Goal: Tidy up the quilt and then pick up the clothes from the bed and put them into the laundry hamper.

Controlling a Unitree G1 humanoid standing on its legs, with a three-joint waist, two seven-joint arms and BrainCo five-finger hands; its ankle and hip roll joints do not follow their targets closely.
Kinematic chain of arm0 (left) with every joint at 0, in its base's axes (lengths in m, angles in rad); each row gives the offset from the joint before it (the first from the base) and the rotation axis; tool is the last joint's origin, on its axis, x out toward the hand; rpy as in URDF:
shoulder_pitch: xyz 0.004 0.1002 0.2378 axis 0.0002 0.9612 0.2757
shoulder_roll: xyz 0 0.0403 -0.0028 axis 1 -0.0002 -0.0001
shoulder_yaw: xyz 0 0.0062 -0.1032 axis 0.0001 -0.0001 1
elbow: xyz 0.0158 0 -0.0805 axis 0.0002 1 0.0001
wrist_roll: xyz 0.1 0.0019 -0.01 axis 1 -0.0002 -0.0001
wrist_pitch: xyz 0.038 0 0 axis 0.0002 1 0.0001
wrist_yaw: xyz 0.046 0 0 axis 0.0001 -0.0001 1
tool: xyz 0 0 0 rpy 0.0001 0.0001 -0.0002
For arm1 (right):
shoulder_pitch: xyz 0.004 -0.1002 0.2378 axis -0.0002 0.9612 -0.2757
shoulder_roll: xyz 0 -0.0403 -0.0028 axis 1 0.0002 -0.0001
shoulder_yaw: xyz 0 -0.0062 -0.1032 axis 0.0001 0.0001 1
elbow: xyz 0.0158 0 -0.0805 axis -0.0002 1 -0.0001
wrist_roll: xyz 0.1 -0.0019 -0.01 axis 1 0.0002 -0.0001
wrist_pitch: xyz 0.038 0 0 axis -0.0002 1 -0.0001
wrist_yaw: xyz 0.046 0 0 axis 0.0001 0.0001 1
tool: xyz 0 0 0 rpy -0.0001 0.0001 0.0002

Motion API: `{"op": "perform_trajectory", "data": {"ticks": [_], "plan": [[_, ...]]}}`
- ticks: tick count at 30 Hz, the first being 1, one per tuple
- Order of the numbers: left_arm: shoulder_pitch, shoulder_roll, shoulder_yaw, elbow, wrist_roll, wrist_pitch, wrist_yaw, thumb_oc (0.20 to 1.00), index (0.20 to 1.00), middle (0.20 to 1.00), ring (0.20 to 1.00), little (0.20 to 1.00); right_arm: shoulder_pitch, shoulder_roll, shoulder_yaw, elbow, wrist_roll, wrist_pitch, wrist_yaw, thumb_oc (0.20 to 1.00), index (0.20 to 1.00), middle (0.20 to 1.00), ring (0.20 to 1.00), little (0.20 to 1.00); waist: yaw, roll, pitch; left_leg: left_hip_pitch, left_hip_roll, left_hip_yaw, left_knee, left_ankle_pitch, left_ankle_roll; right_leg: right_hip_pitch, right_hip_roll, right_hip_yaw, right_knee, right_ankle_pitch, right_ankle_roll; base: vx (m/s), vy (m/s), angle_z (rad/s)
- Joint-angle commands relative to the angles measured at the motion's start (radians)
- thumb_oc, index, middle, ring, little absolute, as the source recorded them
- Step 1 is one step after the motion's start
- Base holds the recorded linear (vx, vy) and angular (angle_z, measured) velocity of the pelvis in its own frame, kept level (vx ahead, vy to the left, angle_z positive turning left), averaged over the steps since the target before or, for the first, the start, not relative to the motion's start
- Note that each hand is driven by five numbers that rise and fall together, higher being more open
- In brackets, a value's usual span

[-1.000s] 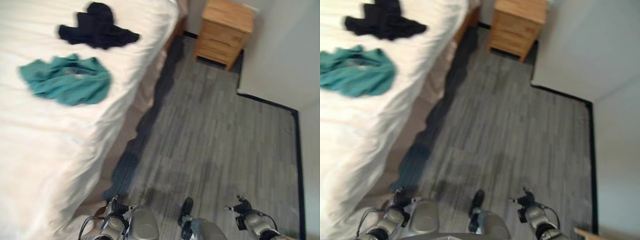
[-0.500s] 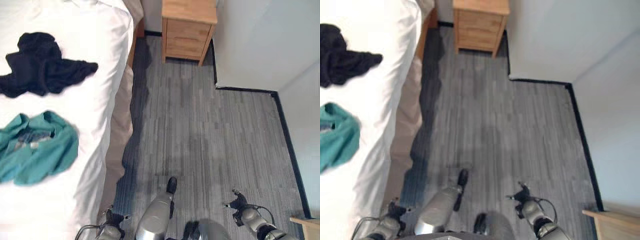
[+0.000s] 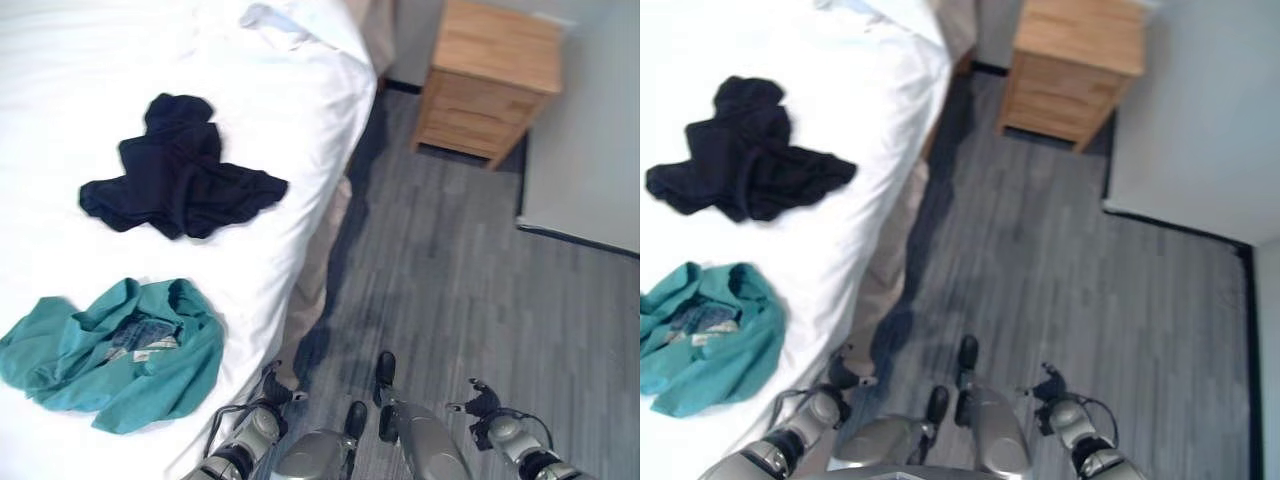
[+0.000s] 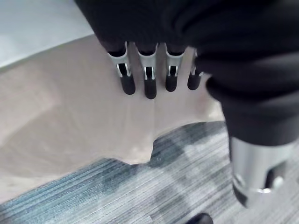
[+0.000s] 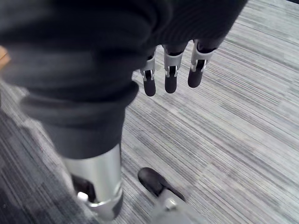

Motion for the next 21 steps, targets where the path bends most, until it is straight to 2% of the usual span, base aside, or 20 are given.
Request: {"op": "perform_trajectory", "data": {"ticks": [1, 5, 8, 13, 21], "plan": [[-0.061, 0.032, -0.014, 0.017, 0.055, -0.003, 0.03, 1.0, 1.0, 1.0, 1.0, 1.0, 0.011, -0.048, -0.006, -0.014, 0.017, 0.0, -0.016, 1.0, 1.0, 1.0, 1.0, 1.0, 0.005, 0.016, -0.017, 0.0, 0.25, -0.016, -0.222, -0.027, -0.054, 0.094, -0.042, -0.032, -0.028, -0.188, 0.203, 0.06, -0.015, 0.25], [-0.046, 0.024, -0.009, 0.053, 0.084, 0.001, 0.036, 1.0, 1.0, 1.0, 1.0, 1.0, 0.024, -0.045, -0.01, 0.02, 0.006, 0.002, -0.026, 1.0, 1.0, 1.0, 1.0, 1.0, -0.001, 0.02, -0.041, 0.035, 0.288, 0.0, -0.287, -0.007, -0.064, 0.117, -0.028, -0.041, -0.056, -0.191, 0.201, 0.07, -0.027, 0.21], [-0.036, 0.024, -0.001, 0.065, 0.083, 0.001, 0.037, 1.0, 1.0, 1.0, 1.0, 1.0, 0.033, -0.039, -0.005, 0.03, 0.0, 0.003, -0.028, 1.0, 1.0, 1.0, 1.0, 1.0, 0.002, 0.021, -0.044, 0.051, 0.296, -0.006, -0.301, 0.005, -0.066, 0.125, -0.023, -0.038, -0.057, -0.196, 0.199, 0.02, -0.01, -0.4], [-0.004, 0.02, 0.013, 0.092, 0.087, 0.001, 0.027, 1.0, 1.0, 1.0, 1.0, 1.0, 0.064, -0.012, 0.013, 0.024, -0.021, 0.001, -0.019, 1.0, 1.0, 1.0, 1.0, 1.0, 0.0, 0.009, -0.063, 0.103, 0.315, 0.008, -0.324, 0.0, -0.063, 0.158, -0.007, -0.014, -0.057, -0.198, 0.195, 0.04, 0.016, -0.21], [0.0, 0.015, 0.024, 0.09, 0.069, -0.001, 0.022, 1.0, 1.0, 1.0, 1.0, 1.0, 0.09, -0.003, 0.0, 0.012, -0.013, -0.001, -0.02, 1.0, 1.0, 1.0, 1.0, 1.0, -0.011, 0.001, -0.08, 0.135, 0.34, 0.036, -0.34, -0.008, -0.069, 0.176, -0.002, -0.013, -0.057, -0.204, 0.194, 0.02, 0.023, -0.4]]}}
